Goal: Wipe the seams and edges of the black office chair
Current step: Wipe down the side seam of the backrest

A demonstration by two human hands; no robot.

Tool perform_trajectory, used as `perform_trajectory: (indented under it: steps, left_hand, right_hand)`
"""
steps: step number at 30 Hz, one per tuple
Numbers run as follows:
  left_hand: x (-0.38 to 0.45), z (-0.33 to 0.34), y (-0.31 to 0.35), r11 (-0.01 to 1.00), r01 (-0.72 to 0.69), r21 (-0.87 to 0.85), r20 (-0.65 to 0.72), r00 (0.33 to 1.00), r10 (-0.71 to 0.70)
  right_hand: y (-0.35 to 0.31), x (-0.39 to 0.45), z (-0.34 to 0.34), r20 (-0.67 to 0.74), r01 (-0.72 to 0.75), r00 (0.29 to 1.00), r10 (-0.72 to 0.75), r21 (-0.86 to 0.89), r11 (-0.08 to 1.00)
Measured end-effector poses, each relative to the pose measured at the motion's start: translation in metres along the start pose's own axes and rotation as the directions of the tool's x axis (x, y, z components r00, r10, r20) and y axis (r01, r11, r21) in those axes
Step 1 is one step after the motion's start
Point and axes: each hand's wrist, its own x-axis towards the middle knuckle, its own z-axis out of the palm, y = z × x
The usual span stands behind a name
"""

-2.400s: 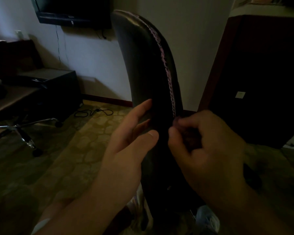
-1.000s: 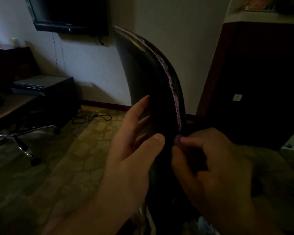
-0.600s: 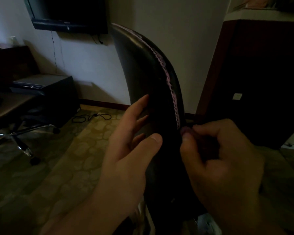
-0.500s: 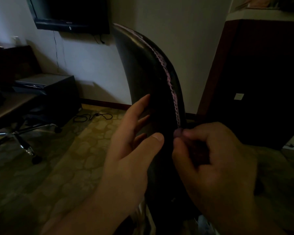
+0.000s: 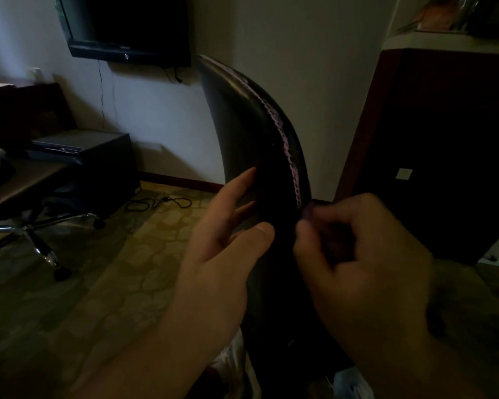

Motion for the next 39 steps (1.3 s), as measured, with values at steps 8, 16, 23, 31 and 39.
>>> perform_trajectory:
  steps: [8,16,23,31,39]
  left_hand:
    - [-0.001,0.0,0.013,1.0,0.013,-0.027,-0.032,0.999,-0.014]
    - [-0.002,-0.007,0.014,0.999,0.003,-0.032,-0.074,0.997,-0.005]
    - [0.004,-0.004,0.017,1.0,-0.007,-0.005,-0.002,1.0,0.007]
    - [0.002,-0.001,0.018,1.0,-0.016,0.005,-0.006,1.0,0.016]
    - [0.003,-0.001,0.021,1.0,0.014,0.001,-0.019,1.0,-0.014]
  right_hand:
    - [-0.003,0.002,0.005,-0.043,-0.023,0.999,0.024,0.029,0.999]
    - [-0.005,0.007,-0.005,0.031,0.008,0.999,-0.007,-0.051,0.999]
    - [-0.007,0.017,-0.008,0.049,0.042,0.998,-0.04,-0.039,0.998]
    - [-0.007,0.017,-0.007,0.009,0.035,0.999,-0.034,-0.025,0.999]
    - [-0.006,0.02,-0.005,0.01,0.007,1.0,-0.007,-0.039,0.999]
